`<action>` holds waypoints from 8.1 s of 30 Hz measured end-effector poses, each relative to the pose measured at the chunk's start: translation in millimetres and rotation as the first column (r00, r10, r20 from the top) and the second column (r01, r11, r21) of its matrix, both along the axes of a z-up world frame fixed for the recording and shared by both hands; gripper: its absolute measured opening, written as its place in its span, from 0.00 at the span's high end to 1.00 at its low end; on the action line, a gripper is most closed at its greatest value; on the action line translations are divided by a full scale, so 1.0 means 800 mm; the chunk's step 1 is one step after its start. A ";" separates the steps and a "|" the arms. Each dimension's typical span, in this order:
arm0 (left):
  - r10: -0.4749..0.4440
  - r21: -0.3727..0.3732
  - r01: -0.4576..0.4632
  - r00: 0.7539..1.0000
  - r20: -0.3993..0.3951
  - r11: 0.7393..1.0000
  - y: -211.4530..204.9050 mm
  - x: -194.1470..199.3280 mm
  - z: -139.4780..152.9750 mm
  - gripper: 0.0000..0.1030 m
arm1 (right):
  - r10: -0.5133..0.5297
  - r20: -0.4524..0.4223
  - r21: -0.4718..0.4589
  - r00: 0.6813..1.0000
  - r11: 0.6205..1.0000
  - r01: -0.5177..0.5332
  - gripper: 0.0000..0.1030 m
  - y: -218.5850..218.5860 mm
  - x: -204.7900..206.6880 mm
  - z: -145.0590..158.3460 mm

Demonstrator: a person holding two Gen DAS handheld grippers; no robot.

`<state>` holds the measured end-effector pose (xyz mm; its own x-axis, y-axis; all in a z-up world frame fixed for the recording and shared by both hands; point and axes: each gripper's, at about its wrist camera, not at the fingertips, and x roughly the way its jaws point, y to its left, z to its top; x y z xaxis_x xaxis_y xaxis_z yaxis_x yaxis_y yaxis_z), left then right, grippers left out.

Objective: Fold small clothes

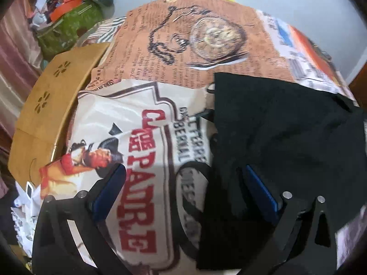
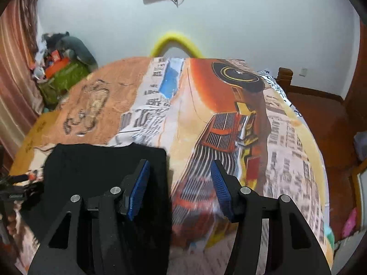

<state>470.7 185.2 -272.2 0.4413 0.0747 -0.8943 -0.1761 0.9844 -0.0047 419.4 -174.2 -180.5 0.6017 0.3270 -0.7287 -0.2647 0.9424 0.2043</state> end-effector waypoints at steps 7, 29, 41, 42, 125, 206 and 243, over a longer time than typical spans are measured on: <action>-0.065 -0.139 0.059 0.997 -0.041 0.989 -0.016 -0.050 -0.011 0.00 | 0.134 -0.150 0.019 0.980 0.991 -0.133 0.50 0.005 -0.084 -0.035; -0.186 -0.267 0.172 0.982 -0.027 0.948 -0.069 -0.209 0.024 0.66 | 0.174 -0.165 0.049 0.971 0.984 -0.169 0.91 -0.017 -0.211 -0.014; -0.080 -0.130 0.090 0.994 0.077 0.988 -0.035 -0.198 0.085 0.49 | 0.135 -0.064 0.003 0.989 0.991 -0.136 0.82 -0.032 -0.224 0.024; -0.080 -0.134 0.090 0.994 0.080 0.987 -0.036 -0.184 0.086 0.49 | 0.139 -0.052 0.002 0.989 0.990 -0.139 0.80 -0.029 -0.217 0.026; -0.060 -0.166 0.125 0.935 0.350 0.978 -0.008 -0.219 0.186 0.91 | 0.235 0.127 0.165 0.964 0.953 -0.254 0.92 0.071 -0.207 0.127; 0.147 -0.063 -0.150 0.988 -0.042 0.987 0.175 -0.282 0.013 0.16 | 0.443 -0.264 -0.031 0.857 0.884 -0.467 0.60 0.237 -0.223 -0.040; -0.060 0.128 -0.074 0.593 0.803 0.989 -0.100 -0.638 0.380 0.00 | 0.191 0.644 0.111 0.741 0.935 -0.338 0.09 0.117 -0.518 0.243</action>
<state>-39.4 105.1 31.9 0.9732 0.1682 -0.1570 -0.1731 0.9847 -0.0182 5.0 -80.7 14.1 0.7582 0.6393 -0.1281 -0.6331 0.7689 0.0893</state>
